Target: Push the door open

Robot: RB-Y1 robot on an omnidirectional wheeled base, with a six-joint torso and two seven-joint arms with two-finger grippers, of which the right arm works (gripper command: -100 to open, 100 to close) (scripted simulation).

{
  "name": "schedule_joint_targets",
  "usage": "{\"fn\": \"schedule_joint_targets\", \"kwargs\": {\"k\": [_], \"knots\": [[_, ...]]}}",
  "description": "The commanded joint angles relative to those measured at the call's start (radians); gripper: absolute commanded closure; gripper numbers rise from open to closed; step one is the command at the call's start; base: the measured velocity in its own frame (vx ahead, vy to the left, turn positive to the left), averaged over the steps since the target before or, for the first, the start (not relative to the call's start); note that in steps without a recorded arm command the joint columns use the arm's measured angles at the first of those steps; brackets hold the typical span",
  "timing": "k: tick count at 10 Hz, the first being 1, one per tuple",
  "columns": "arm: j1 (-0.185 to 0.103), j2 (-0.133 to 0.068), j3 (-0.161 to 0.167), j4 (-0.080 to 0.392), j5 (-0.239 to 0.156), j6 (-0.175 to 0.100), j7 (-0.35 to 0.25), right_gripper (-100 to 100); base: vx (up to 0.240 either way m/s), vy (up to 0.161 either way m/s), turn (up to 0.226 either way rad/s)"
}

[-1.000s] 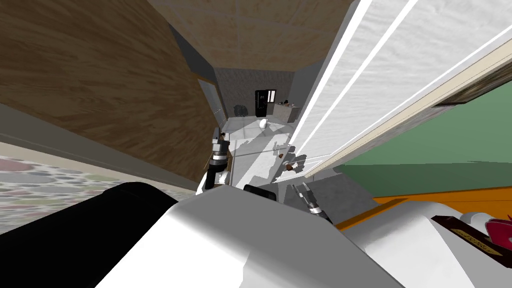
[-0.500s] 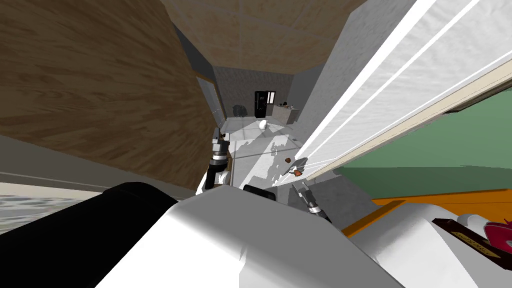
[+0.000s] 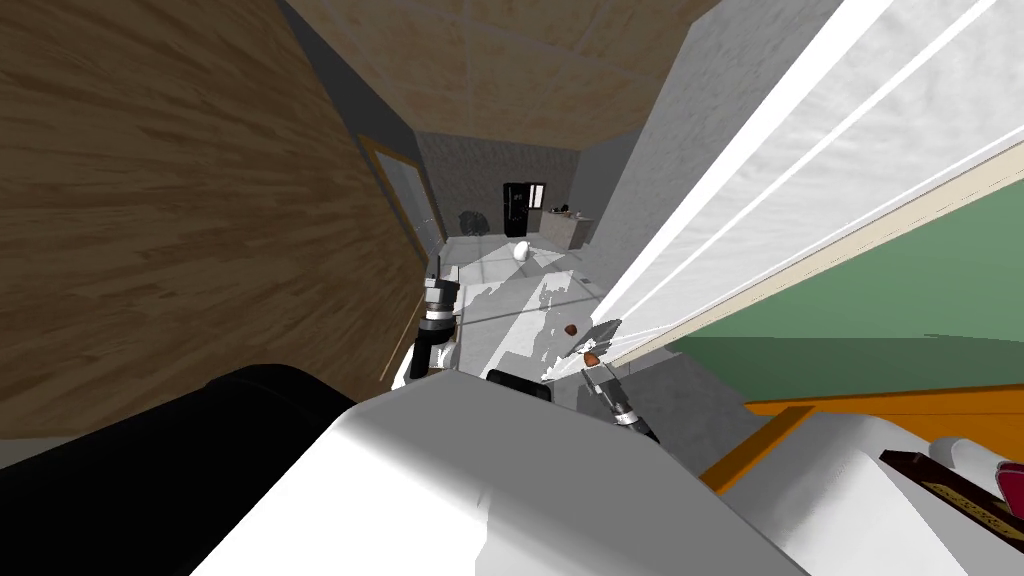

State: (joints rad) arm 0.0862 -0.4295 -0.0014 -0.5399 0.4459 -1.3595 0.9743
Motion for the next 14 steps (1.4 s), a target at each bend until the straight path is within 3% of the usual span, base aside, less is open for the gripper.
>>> {"fn": "schedule_joint_targets", "kwargs": {"k": [1, 2, 7, 8, 10, 11, 14], "knots": [[0.0, 0.0, 0.0, 0.0, 0.0, 0.0, 0.0, -100, 0.101, -0.043, 0.011], [0.0, 0.0, 0.0, 0.0, 0.0, 0.0, 0.0, 100, -0.016, 0.005, -0.002], [0.0, 0.0, 0.0, 0.0, 0.0, 0.0, 0.0, 100, -0.02, 0.009, -0.002], [0.012, -0.007, -0.011, 0.002, -0.006, -0.008, 0.007, -100, -0.111, -0.036, -0.142], [0.023, -0.014, -0.021, 0.003, -0.012, -0.015, 0.013, -100, -0.16, -0.061, -0.116], [0.032, -0.01, -0.017, -0.021, -0.01, -0.003, 0.007, -100, -0.069, -0.034, -0.021], [0.109, 0.038, 0.004, -0.111, 0.021, 0.028, 0.035, -100, 0.106, -0.007, -0.051]]}}
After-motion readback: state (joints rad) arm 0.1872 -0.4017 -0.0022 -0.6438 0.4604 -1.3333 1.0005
